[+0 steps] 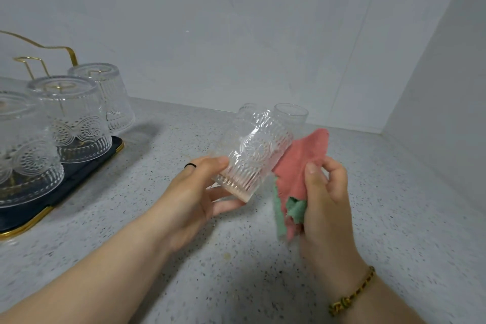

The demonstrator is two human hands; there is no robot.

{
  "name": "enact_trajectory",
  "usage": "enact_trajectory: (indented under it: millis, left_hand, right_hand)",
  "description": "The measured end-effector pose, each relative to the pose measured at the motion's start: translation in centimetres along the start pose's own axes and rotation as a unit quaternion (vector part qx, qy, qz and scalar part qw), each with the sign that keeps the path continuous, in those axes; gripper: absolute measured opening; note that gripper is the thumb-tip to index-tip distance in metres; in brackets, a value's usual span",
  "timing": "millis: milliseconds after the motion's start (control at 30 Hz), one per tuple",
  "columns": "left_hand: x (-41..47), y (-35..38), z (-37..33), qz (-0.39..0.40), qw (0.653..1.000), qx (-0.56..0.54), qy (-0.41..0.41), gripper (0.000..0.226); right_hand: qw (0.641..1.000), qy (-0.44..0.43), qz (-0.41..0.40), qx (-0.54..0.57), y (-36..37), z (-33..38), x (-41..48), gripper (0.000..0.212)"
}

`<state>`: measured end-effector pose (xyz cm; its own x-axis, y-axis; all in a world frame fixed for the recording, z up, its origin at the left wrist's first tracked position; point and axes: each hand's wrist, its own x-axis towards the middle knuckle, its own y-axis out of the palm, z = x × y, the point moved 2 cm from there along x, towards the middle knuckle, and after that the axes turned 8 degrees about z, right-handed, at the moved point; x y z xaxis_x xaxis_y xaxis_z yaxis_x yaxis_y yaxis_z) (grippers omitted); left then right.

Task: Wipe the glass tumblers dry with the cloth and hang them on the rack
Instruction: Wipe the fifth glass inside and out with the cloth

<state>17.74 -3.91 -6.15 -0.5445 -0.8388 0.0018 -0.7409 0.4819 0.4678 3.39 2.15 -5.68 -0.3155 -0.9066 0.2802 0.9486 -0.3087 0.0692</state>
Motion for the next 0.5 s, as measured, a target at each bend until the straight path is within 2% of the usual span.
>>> enact_trajectory:
  millis: [133,200,267,367,500]
  left_hand:
    - [-0.1,0.0,0.0,0.041,0.998,0.039,-0.028,0.053]
    - [-0.2,0.2,0.2,0.055,0.996,0.060,-0.047,0.049]
    - [-0.5,0.4,0.4,0.073,0.993,0.068,-0.058,0.047]
    - [-0.5,0.4,0.2,0.084,0.993,0.063,-0.058,0.048]
    - [-0.6,0.2,-0.6,0.093,0.993,0.048,-0.052,0.037]
  right_hand:
    - [0.999,-0.034,-0.029,0.014,-1.6,1.1,0.6,0.013]
    - [0.999,-0.041,-0.017,0.011,-2.1,1.4,0.9,0.015]
    - [0.998,-0.062,0.015,-0.018,-2.3,1.4,1.2,0.025]
    - [0.987,-0.116,0.048,-0.096,-2.5,2.0,1.3,0.012]
    - [0.976,-0.096,0.150,-0.122,-1.7,3.1,0.3,0.031]
